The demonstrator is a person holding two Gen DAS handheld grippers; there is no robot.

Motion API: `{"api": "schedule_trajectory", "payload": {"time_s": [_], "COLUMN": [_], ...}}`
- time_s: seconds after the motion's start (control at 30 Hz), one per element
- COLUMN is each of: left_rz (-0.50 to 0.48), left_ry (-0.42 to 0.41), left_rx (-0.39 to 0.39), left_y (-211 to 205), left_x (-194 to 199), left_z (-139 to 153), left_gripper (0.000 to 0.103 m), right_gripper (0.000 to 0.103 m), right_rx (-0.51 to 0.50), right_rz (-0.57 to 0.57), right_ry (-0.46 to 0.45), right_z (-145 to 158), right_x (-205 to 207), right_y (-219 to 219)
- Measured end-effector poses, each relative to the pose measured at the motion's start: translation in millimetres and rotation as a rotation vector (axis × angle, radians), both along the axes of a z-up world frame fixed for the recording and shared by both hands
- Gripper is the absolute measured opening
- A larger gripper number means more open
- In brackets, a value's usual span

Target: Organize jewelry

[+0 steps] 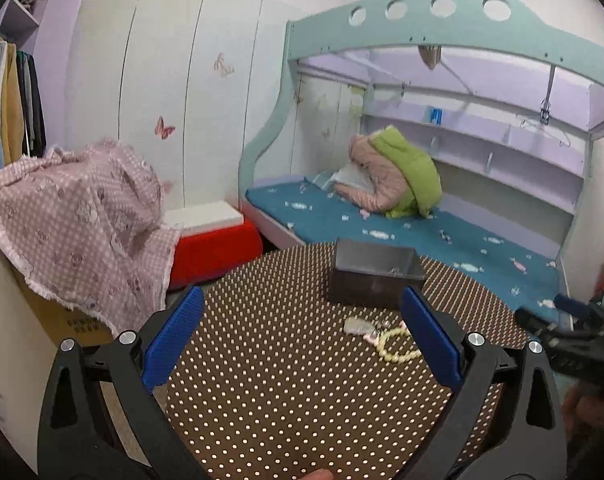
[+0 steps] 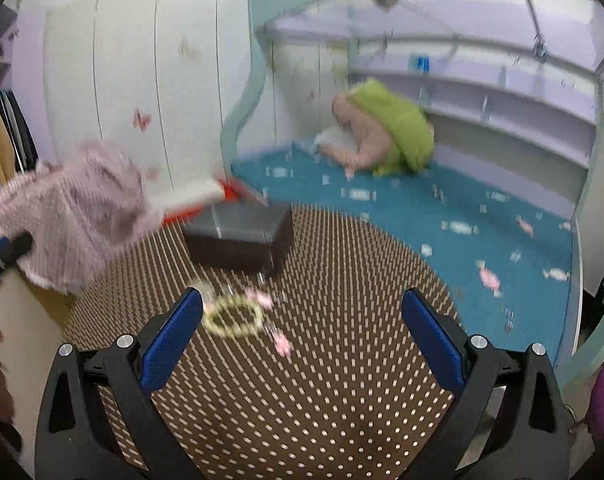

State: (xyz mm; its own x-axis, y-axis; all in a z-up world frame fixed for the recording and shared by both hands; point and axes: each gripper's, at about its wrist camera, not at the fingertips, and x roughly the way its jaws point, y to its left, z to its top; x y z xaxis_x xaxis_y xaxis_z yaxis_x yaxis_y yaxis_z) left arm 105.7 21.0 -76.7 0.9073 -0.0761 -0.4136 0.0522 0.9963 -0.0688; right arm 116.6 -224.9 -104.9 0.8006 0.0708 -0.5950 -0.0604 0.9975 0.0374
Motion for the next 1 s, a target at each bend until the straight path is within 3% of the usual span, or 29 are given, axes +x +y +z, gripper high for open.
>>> {"api": "schedule_trajectory", "payload": {"time_s": [0.2,0.3,0.4,0.57,0.6,0.63,0.67,1.0], "left_rz": [-0.001,-0.01,-0.02,-0.052,-0.057,-0.066,-0.072,-0.161], "left_ry": [0.095,0.141,0.178,0.225,0.233,0.244,0.251,0.365], "left_rx": [0.02,0.029,0.046,0.061,0.064,0.067,0.069,0.105], "left_y": [-5.9,-11.2,-16.9,-30.4,-33.3,-36.8,-40.5,-78.9], "left_x": [27.8,43.0,57.2,78.1,81.3,86.2,88.7,128.5], "left_z": [-36.2,-53.1,-66.6,-83.6,-86.4,-90.2,-92.1,-114.9], "left_gripper": [0.098,0.098,0.098,0.098,0.098,0.098,0.098,0.098], "right_gripper": [0.096,0.091,0.077,0.033,0.029,0.017,0.014,0.013], "right_rx": [-0.042,-0.062,-0.071,-0.083,-0.087,-0.095,-0.111,-0.024], "right_rz": [0.053,0.081,0.099,0.154,0.163,0.166,0.166,0.152], "right_ry": [0.161,0.2,0.216,0.245,0.244,0.243,0.241,0.213], "right_z": [-56.6,-72.1,-77.5,-83.3,-83.1,-82.8,-83.0,-74.3], "right_x": [37.6,50.6,59.4,67.4,68.4,67.6,66.1,55.7], "right_y": [5.7,11.1,16.2,25.3,28.1,30.0,32.3,12.9]}}
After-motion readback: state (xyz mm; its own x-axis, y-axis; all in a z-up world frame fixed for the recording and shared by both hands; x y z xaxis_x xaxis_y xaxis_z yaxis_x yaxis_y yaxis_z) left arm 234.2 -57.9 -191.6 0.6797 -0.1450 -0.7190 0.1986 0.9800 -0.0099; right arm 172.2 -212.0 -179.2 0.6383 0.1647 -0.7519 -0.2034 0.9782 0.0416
